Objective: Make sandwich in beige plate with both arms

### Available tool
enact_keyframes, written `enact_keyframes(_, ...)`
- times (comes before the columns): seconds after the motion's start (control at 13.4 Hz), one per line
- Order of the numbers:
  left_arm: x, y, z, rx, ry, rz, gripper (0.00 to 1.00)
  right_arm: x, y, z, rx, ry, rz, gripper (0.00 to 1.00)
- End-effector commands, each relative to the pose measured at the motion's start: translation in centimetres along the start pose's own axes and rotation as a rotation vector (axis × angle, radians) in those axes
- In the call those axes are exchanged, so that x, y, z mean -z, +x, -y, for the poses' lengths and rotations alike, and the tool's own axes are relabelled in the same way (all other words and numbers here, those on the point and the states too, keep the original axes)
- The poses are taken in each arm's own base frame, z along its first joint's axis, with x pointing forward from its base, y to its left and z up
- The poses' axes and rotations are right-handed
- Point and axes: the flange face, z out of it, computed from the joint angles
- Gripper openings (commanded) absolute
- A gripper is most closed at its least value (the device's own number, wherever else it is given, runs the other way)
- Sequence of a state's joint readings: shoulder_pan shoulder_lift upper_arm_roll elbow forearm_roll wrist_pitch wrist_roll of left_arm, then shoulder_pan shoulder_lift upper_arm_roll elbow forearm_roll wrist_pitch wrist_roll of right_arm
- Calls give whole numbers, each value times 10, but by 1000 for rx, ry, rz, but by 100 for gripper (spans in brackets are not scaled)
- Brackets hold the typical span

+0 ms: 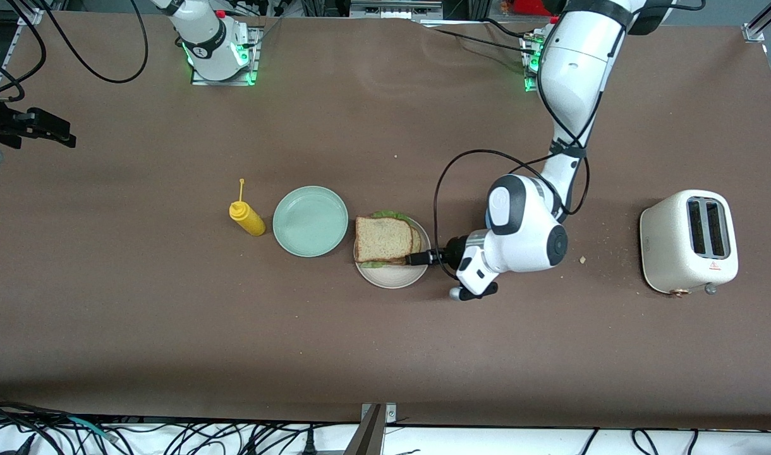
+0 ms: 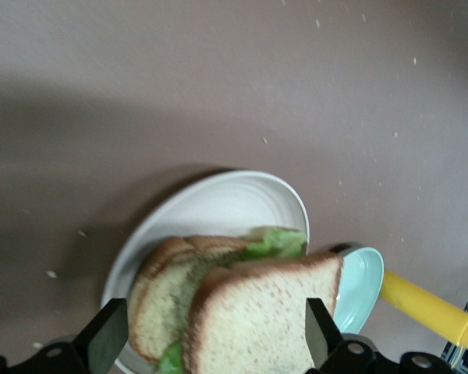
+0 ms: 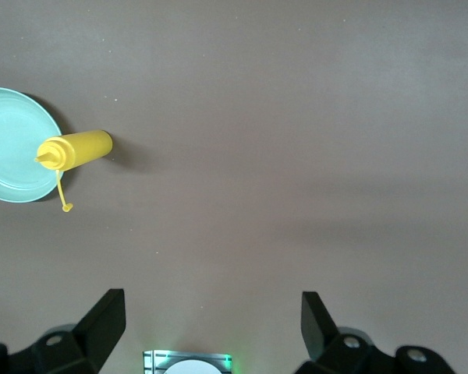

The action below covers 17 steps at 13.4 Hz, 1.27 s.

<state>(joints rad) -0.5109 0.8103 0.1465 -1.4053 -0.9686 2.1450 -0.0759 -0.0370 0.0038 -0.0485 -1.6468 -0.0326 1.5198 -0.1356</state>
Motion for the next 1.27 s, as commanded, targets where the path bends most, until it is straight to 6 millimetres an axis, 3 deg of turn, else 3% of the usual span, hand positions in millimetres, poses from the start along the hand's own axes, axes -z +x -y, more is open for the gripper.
enact_keyframes(0.0,26,11,8,-7,106,-47,100,5,-7,-1,-10,-16,0,100)
enact_keyframes(0.3,78,19,19,-24,283,-91,100,5,-7,4,-1,-16,1,100)
enact_keyframes(0.45,104,21,28,-53,365,-84,100,6,-5,18,27,-30,0,100)
enact_keyframes(0.52,121,25,41,-43,396,-70,100,6,-7,26,42,-36,13,100)
enact_keyframes(0.89,193,35,89,-14,530,-45,100,12,-5,24,35,-26,-27,100)
enact_keyframes(1.04,214,30,99,-26,598,-24,100,30,3,26,41,-43,-122,100)
enact_keyframes(1.19,240,26,108,-44,675,-14,100,33,4,24,35,-36,-135,100)
